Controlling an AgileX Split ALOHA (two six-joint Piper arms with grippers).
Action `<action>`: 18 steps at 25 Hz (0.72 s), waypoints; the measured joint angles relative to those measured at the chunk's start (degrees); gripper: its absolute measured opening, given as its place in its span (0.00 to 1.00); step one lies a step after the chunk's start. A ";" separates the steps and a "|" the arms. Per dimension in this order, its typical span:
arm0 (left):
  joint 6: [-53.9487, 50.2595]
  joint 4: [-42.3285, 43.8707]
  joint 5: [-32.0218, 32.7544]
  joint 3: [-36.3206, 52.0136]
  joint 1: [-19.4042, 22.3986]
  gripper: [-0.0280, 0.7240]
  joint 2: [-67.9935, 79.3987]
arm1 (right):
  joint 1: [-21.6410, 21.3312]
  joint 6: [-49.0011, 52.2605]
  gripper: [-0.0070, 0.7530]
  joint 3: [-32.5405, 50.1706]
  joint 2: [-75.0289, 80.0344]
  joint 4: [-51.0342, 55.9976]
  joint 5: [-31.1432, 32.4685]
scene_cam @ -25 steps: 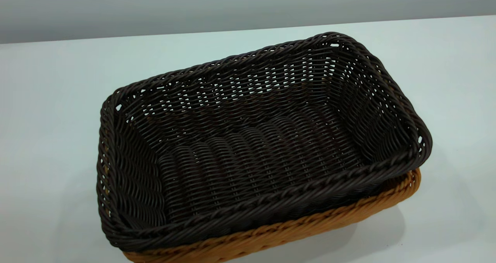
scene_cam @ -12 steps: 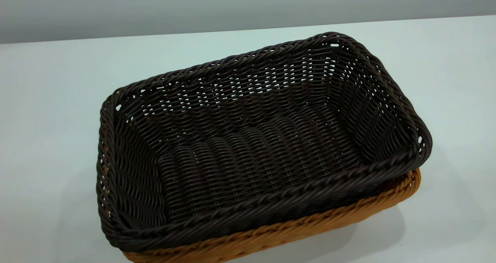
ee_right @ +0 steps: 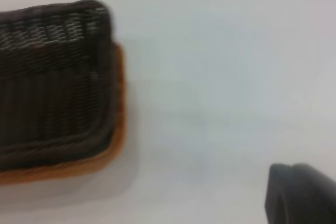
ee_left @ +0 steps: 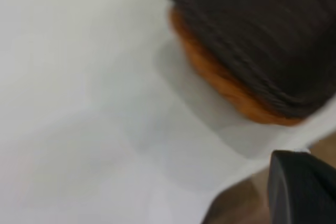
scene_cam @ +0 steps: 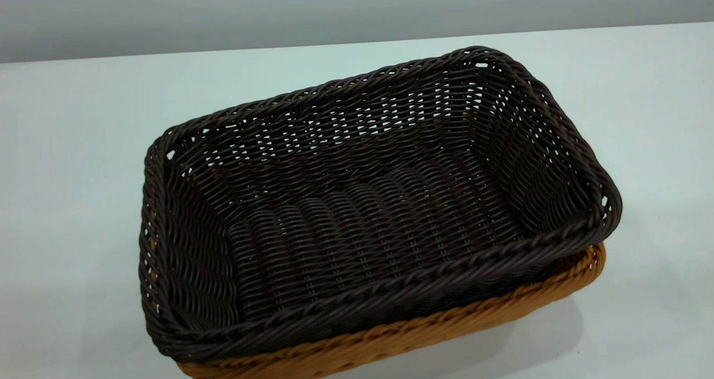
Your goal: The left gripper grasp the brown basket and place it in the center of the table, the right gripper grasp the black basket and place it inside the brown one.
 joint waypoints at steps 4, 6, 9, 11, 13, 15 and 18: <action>-0.05 0.00 0.00 0.00 8.46 0.04 0.00 | -5.35 0.00 0.01 0.00 0.00 0.01 0.00; -0.05 0.00 0.00 0.00 11.70 0.04 0.05 | -6.37 0.00 0.01 0.00 -0.06 0.01 0.00; -0.05 0.00 0.05 0.00 15.52 0.04 0.05 | -6.37 0.00 0.01 0.00 -0.77 0.07 -0.05; -0.05 0.05 -0.01 0.00 17.07 0.04 -0.50 | -7.17 0.00 0.01 0.00 -2.46 0.02 -0.05; -0.05 -0.02 -0.01 0.00 17.14 0.04 -1.77 | -8.55 0.00 0.01 0.00 -4.67 0.08 -0.05; -0.05 -0.02 -0.01 0.00 17.08 0.04 -3.93 | -9.76 0.00 0.01 -0.07 -5.69 0.08 0.00; -0.05 -0.02 0.04 0.00 17.08 0.04 -7.42 | -10.41 0.00 0.01 -0.11 -5.69 0.08 0.13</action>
